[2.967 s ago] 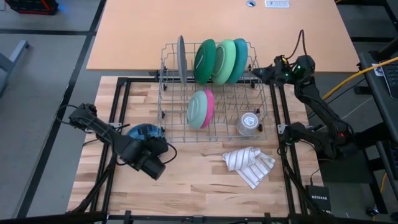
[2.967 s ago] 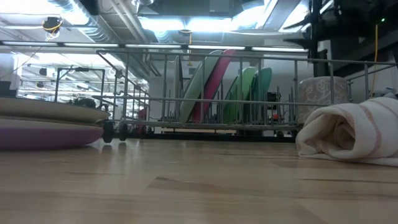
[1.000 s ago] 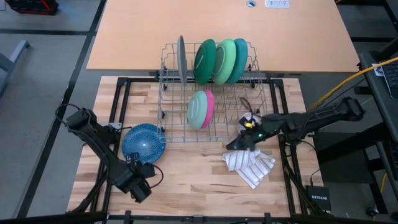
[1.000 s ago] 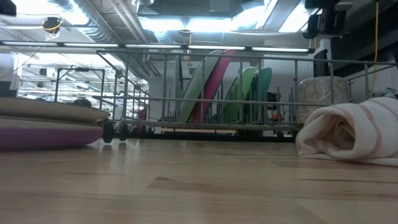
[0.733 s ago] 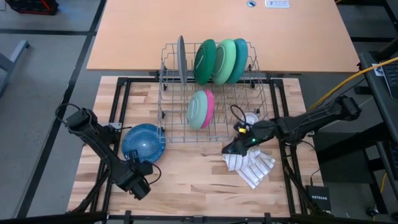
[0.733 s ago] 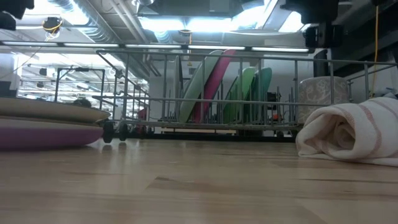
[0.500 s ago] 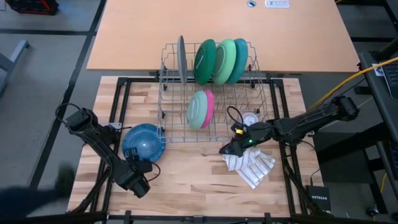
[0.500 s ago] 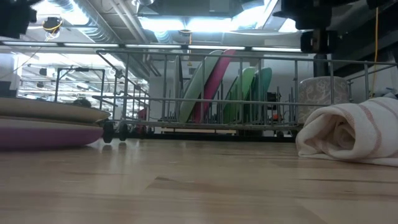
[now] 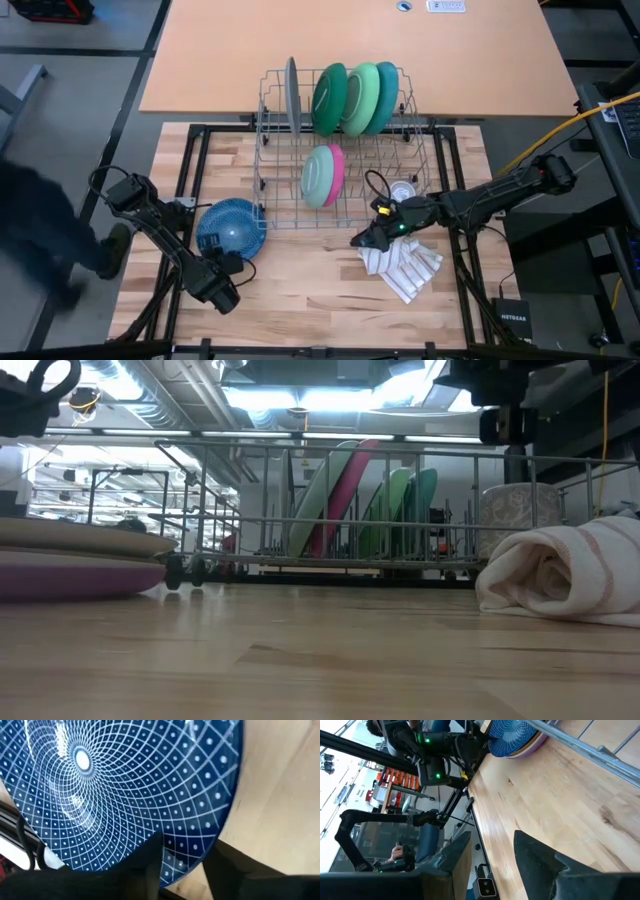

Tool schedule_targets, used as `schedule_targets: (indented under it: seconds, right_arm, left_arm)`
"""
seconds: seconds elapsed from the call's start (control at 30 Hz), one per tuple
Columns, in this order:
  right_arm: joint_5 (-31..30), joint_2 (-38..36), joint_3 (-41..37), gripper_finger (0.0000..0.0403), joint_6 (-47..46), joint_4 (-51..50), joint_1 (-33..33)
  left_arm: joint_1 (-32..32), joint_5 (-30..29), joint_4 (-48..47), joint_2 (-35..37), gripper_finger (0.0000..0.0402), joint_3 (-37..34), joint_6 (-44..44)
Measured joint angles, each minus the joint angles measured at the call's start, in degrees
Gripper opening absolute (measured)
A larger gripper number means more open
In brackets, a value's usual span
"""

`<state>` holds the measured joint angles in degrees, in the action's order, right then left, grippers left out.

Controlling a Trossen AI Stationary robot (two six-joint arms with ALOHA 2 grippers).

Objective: Sort dishes
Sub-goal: Put the dark blue plate in the dish rack

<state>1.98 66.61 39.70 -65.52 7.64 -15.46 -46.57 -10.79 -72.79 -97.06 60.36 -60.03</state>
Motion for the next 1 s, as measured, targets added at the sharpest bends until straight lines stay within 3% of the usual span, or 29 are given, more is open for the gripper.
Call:
schedule_targets:
  seconds: [0.3, 0.6, 1.0]
  right_arm:
    - [-0.1, 0.0, 0.0, 0.0150, 0.0, 0.0, 0.1]
    - [-0.1, 0.0, 0.0, 0.0150, 0.0, 0.0, 0.1]
    - [-0.5, 0.2, 0.0, 0.0150, 0.0, 0.3, 0.1]
  left_arm:
    - [0.0, -1.5, -1.4, 0.0, 0.0025, 0.1, 0.2]
    - [0.0, -0.9, 0.3, 0.0, 0.0010, 2.3, -0.5]
    - [0.0, -0.6, -1.3, 0.0, 0.0000, 11.1, -1.9]
